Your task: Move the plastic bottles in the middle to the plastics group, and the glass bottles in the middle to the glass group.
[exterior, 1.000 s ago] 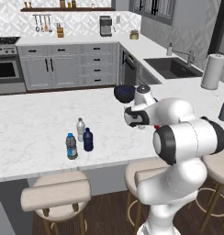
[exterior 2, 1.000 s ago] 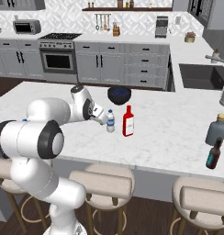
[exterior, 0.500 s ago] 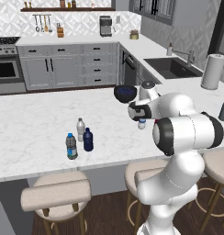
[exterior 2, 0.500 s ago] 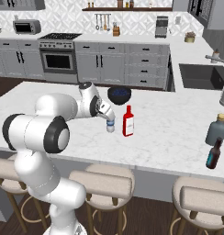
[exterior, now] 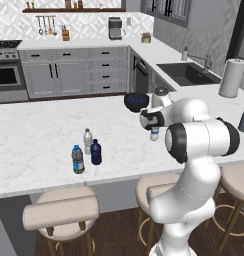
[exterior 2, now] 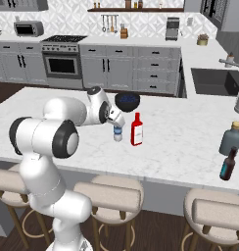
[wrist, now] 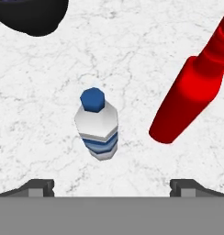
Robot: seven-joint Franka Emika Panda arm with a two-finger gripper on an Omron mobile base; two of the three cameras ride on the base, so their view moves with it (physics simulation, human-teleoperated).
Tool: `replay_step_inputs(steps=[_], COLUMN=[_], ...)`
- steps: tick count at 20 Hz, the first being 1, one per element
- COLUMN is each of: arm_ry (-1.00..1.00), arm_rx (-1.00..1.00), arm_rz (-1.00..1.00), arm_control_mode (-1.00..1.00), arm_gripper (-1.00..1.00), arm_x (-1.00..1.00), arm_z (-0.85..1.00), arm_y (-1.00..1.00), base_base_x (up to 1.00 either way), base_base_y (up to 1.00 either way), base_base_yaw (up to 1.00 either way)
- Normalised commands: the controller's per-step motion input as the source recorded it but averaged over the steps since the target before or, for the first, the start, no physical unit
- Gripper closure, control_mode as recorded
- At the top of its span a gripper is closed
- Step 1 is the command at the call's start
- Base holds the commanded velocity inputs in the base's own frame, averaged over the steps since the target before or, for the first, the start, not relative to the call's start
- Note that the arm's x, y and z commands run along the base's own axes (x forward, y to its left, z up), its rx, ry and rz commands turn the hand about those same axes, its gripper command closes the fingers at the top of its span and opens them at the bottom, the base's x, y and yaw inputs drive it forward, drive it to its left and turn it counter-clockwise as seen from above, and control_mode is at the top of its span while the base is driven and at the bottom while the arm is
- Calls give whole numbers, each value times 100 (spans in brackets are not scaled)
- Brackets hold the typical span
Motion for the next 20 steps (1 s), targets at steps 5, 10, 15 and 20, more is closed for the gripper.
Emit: replay_step_inputs(steps=[5, 10, 15, 20], arm_ry=[-1, 0, 0, 0], arm_rx=[0, 0, -1, -4], arm_rz=[0, 0, 0, 0], arm_control_mode=[-100, -100, -100, -100], arm_gripper=[-100, -100, -100, -100], arm_x=[17, 19, 20, 24], arm_z=[-13, -15, -18, -16], arm_y=[0, 0, -3, -12], base_base_x=[0, 0, 0, 0], base_base_y=[0, 0, 0, 0], base_base_yaw=[0, 0, 0, 0])
